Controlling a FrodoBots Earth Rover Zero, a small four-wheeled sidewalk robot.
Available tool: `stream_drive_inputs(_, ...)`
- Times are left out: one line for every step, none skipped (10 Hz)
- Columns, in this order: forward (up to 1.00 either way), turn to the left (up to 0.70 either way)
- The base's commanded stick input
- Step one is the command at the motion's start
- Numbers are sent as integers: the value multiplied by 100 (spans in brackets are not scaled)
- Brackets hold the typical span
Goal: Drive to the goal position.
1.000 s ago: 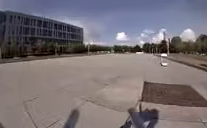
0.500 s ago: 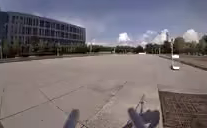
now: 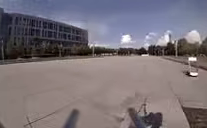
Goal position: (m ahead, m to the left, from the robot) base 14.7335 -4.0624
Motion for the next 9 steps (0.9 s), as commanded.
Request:
stream_drive_inputs(100,-1)
stream_drive_inputs(100,-1)
stream_drive_inputs(100,-1)
stream_drive_inputs(100,-1)
stream_drive_inputs(100,-7)
stream_drive_inputs(100,-23)
stream_drive_inputs(100,-33)
stream_drive_inputs(100,-38)
stream_drive_inputs(100,-22)
